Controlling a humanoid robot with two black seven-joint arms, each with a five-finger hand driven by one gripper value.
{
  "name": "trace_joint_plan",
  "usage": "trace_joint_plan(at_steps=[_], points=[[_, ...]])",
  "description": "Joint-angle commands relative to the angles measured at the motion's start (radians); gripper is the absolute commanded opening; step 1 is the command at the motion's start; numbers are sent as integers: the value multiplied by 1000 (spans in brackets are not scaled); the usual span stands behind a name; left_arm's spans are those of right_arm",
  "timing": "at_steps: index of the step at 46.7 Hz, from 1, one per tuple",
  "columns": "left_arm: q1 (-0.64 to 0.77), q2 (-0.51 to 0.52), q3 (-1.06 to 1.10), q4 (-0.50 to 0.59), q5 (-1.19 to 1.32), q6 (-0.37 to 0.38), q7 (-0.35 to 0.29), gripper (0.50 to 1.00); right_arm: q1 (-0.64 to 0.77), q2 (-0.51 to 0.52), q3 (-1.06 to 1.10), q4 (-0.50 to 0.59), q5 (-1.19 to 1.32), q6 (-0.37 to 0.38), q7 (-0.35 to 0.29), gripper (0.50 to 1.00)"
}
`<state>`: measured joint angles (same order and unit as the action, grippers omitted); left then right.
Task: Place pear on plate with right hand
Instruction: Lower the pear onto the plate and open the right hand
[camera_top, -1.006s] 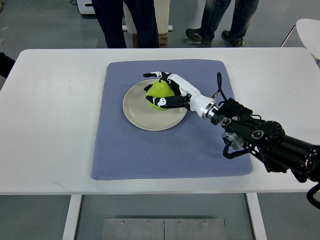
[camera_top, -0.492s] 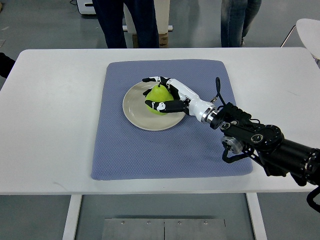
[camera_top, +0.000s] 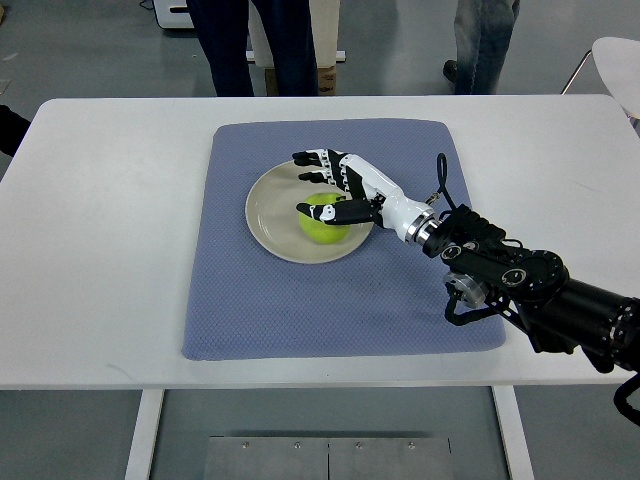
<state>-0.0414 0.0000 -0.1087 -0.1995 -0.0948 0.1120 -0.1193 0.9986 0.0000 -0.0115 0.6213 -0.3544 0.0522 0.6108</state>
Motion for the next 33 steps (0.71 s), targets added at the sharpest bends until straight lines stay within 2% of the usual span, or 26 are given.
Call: trace_joint_plan(at_steps=[1,22,33], points=[[0,0,1,0,0,0,0,1000,0,0,-1,0,0,0,0,983],[0,0,0,0,0,0,0,1000,5,0,1,-25,0,3,-11,995],[0,0,0,0,0,0,0,1000,9,0,4,-91,0,23,-14,998]])
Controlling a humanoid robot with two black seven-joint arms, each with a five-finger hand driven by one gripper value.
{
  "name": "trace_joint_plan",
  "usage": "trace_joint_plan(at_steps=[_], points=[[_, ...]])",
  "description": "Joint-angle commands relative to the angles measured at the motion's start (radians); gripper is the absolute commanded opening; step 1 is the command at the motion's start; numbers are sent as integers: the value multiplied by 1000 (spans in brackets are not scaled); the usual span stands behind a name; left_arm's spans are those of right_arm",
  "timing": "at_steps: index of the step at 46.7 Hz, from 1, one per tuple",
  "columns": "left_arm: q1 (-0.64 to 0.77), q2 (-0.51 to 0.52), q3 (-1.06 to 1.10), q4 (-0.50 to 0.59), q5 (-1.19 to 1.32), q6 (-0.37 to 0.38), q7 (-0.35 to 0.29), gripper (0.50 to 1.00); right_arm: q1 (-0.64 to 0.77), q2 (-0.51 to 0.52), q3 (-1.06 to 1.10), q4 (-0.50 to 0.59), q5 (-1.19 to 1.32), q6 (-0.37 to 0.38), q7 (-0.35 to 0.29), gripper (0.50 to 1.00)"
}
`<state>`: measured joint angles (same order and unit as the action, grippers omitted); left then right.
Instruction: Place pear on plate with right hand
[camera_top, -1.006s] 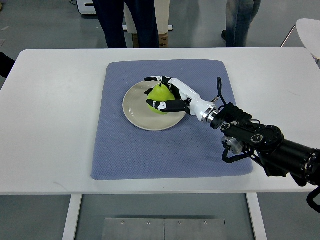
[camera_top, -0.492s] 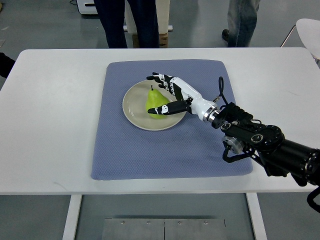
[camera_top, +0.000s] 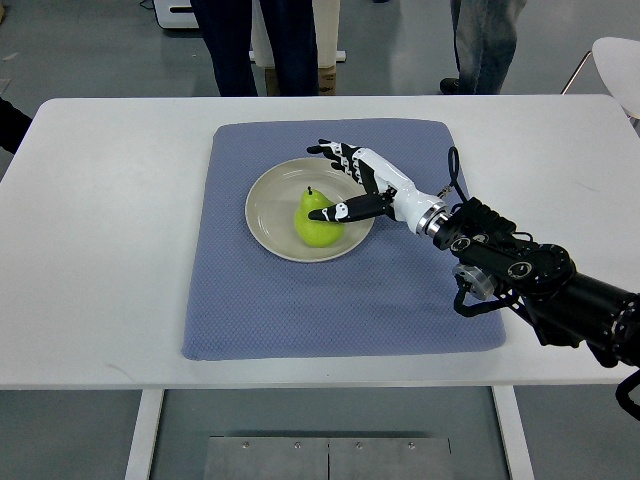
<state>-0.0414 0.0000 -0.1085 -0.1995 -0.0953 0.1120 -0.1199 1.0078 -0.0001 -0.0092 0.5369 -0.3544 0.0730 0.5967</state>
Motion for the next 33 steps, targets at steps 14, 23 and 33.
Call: trace_joint_plan(at_steps=[14,23,33], points=[[0,0,0,0,0,0,0,1000,0,0,29,-6,2,82,9,993],[0,0,0,0,2,0,0,1000,-1,-3,35,-8,2,102,12,993],[0,0,0,-1,0,0,0,1000,-5,-77,91,-28,2,134,14,993]])
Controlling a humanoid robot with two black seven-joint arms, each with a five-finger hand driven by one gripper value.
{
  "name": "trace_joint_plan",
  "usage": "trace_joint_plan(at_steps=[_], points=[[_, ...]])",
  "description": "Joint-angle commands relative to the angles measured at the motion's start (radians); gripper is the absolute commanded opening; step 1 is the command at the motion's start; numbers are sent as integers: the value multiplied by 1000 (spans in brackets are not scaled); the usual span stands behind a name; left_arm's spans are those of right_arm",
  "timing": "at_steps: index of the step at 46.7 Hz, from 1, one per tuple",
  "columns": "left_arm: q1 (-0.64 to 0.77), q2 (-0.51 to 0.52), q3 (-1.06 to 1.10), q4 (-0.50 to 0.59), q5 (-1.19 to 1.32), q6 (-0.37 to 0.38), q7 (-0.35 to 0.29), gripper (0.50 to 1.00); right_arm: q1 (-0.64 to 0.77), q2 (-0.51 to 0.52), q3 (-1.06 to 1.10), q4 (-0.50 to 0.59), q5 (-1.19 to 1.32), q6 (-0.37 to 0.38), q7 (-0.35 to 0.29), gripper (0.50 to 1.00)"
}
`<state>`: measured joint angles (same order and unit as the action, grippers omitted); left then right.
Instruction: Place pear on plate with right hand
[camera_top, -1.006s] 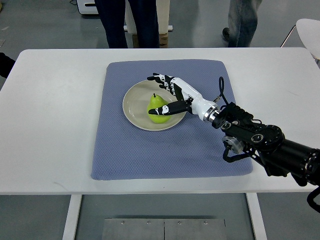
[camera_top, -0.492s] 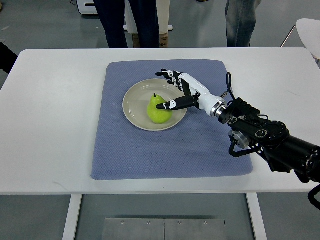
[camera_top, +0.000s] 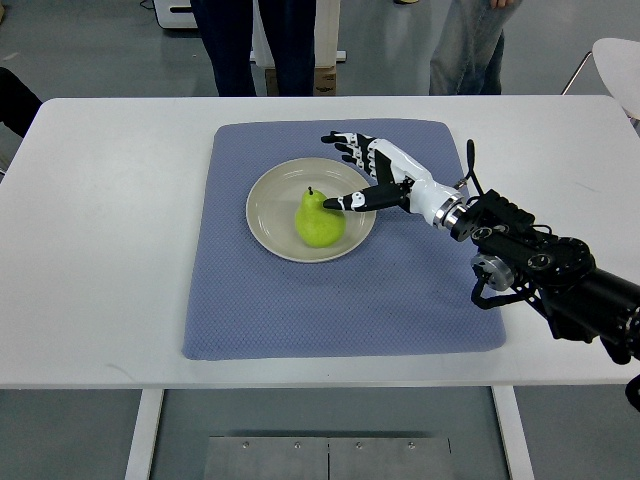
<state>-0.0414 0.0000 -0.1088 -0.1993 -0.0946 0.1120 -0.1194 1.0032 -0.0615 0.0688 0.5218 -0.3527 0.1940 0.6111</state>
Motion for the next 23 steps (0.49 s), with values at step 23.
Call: trace_joint_plan(at_steps=[23], points=[[0,0,0,0,1,0,0,1000,-23,-50,106,-167,99,36,-53,993]])
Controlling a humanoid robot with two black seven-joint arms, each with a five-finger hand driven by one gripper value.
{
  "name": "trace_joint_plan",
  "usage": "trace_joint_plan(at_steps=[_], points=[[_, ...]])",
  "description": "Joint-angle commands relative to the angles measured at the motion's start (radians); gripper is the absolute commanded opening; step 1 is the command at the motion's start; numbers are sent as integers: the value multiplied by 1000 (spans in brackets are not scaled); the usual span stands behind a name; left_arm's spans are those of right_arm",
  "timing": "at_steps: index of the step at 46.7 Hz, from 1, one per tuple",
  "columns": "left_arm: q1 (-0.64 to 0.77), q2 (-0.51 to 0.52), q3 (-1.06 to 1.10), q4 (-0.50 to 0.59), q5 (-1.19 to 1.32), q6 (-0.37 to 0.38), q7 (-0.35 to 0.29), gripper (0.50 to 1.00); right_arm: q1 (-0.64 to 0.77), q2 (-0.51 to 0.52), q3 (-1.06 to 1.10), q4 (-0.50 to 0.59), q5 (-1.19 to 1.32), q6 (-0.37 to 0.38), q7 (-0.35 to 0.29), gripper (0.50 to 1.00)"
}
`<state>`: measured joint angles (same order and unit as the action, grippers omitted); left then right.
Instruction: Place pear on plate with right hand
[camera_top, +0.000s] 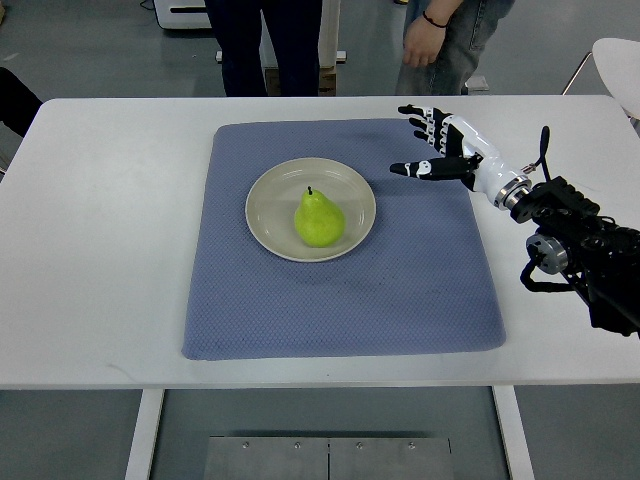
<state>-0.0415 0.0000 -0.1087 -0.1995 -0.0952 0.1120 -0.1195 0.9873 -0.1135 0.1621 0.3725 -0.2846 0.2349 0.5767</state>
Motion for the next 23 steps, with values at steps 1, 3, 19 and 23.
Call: trace_joint_plan(at_steps=[1,3,19,23], points=[[0,0,1,0,0,0,0,1000,-10,2,17,-26,42,-5,-27,993],[0,0,1,0,2,0,0,1000,-18,2,31,-40,57,-6,-41,993],[0,0,0,0,0,0,0,1000,-68,5,261,-70,68,-72,-158,995],[0,0,0,0,0,0,0,1000,-78,2,313,-70,68,-77,-185,995]])
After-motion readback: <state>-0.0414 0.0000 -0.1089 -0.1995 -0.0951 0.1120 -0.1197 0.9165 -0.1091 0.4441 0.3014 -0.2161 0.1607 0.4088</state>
